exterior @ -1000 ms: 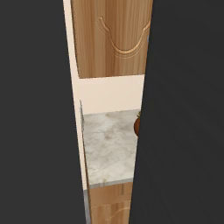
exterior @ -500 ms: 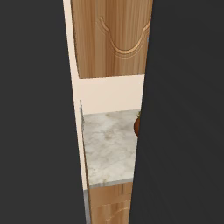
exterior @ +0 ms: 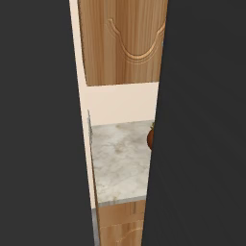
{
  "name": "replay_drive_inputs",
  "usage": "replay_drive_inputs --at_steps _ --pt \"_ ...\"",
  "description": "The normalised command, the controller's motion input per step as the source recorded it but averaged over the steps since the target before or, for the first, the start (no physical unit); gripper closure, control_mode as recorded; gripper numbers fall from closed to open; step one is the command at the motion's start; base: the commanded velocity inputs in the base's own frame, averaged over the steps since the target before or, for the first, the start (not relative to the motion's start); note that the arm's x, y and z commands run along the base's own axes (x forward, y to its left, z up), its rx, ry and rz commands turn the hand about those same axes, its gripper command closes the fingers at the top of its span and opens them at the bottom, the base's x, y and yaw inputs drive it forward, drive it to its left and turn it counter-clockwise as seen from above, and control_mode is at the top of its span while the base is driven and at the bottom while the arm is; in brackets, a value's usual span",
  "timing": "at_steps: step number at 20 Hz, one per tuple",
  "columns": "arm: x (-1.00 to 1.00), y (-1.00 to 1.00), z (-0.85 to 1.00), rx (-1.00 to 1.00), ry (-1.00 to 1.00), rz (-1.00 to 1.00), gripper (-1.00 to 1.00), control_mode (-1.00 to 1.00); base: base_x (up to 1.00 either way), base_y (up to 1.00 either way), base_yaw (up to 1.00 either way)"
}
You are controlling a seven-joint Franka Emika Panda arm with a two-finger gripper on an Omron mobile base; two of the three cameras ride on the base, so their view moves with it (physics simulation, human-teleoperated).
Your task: Move the bowls from the cabinet to the plates on the dining table.
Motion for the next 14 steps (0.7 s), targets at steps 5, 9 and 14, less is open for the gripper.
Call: replay_drive_inputs --at_steps 5,9,14 --pt "0.0 0.0 -0.01 0.0 0.0 0.0 1.0 -1.0 0.0 0.0 0.0" --pt "-0.01 0.07 -0.04 0.0 -0.03 0.01 1.0 -1.0 0.0 0.0 0.0" --pt "-0.07 0.24 -0.01 0.0 -0.07 0.05 1.0 -1.0 0.0 0.0 0.0"
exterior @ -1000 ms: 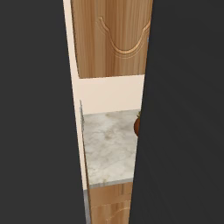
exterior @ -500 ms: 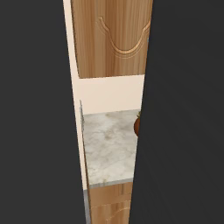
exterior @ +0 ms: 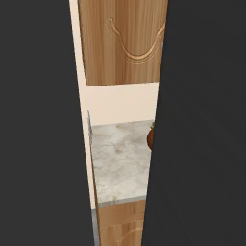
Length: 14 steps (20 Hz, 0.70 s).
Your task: Move the bowls from the cabinet to the plates on the dining table.
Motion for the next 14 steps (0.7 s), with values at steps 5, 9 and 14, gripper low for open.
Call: replay_drive_inputs --at_steps 5,9,14 --pt "-0.25 0.3 0.0 0.01 -0.11 0.05 1.0 -1.0 0.0 0.0 0.0" --pt "-0.46 0.37 0.0 0.0 -0.07 0.03 1.0 -1.0 0.0 0.0 0.0" --pt "-0.41 0.39 0.0 0.0 -0.01 0.01 1.0 -1.0 0.0 0.0 0.0"
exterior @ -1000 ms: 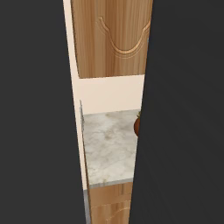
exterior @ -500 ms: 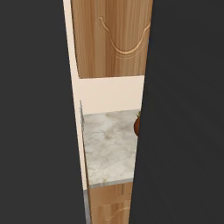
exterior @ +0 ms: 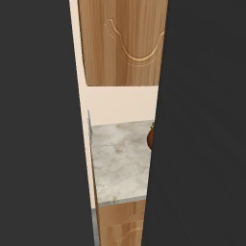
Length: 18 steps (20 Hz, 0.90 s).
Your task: Move the bowls from the cabinet to the plates on the dining table.
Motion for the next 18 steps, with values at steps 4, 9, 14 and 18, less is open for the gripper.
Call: replay_drive_inputs --at_steps 4,9,14,18 --pt "-0.51 0.42 0.0 0.0 -0.01 0.0 1.0 -1.0 0.0 0.0 0.0" --pt "-0.57 0.39 0.0 0.0 0.0 0.0 1.0 -1.0 0.0 0.0 0.0" --pt "-0.63 0.38 0.0 0.0 0.0 0.0 1.0 -1.0 0.0 0.0 0.0" --pt "-0.59 0.38 0.0 0.0 0.0 0.0 1.0 -1.0 0.0 0.0 0.0"
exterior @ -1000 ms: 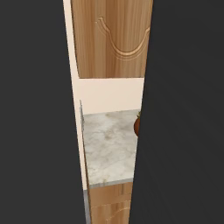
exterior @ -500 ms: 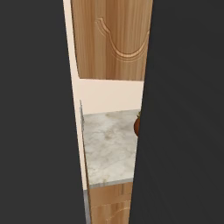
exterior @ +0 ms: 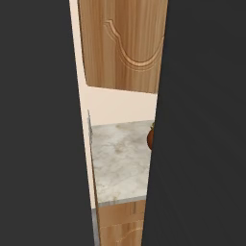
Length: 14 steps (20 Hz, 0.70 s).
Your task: Move the bowls from the cabinet to the plates on the dining table.
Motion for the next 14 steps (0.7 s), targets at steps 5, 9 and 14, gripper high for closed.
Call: replay_drive_inputs --at_steps 5,9,14 --pt "-0.48 0.47 -0.01 0.0 -0.02 0.0 1.0 -1.0 0.0 0.0 0.0" --pt "-0.38 0.5 -0.05 0.0 -0.02 0.0 1.0 -1.0 0.0 0.0 0.0" --pt "-0.33 0.46 -0.06 0.0 -0.04 0.0 1.0 -1.0 0.0 0.0 0.0"
